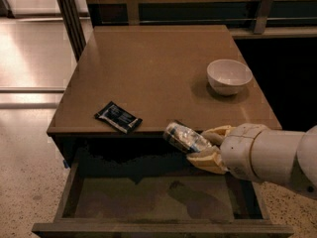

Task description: Place redbull can into top drawer

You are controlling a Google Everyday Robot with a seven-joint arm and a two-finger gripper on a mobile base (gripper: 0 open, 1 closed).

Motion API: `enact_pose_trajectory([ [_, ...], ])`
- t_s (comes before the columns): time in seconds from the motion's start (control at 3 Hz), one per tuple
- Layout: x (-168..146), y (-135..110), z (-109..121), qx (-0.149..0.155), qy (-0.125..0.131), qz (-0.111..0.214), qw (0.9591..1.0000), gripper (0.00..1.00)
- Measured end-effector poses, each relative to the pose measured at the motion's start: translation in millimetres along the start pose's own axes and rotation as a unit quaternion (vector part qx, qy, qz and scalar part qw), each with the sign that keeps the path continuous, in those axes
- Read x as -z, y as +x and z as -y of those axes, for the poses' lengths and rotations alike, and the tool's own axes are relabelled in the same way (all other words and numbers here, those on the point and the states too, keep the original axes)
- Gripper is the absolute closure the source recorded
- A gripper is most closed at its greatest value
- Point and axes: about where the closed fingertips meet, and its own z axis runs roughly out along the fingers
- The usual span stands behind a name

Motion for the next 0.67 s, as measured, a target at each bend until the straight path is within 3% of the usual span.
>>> enact_pose_trajectory([
  [0.67, -5.7, 48.6, -11.5, -0.062, -0.022, -0.011, 0.9978, 1.00],
])
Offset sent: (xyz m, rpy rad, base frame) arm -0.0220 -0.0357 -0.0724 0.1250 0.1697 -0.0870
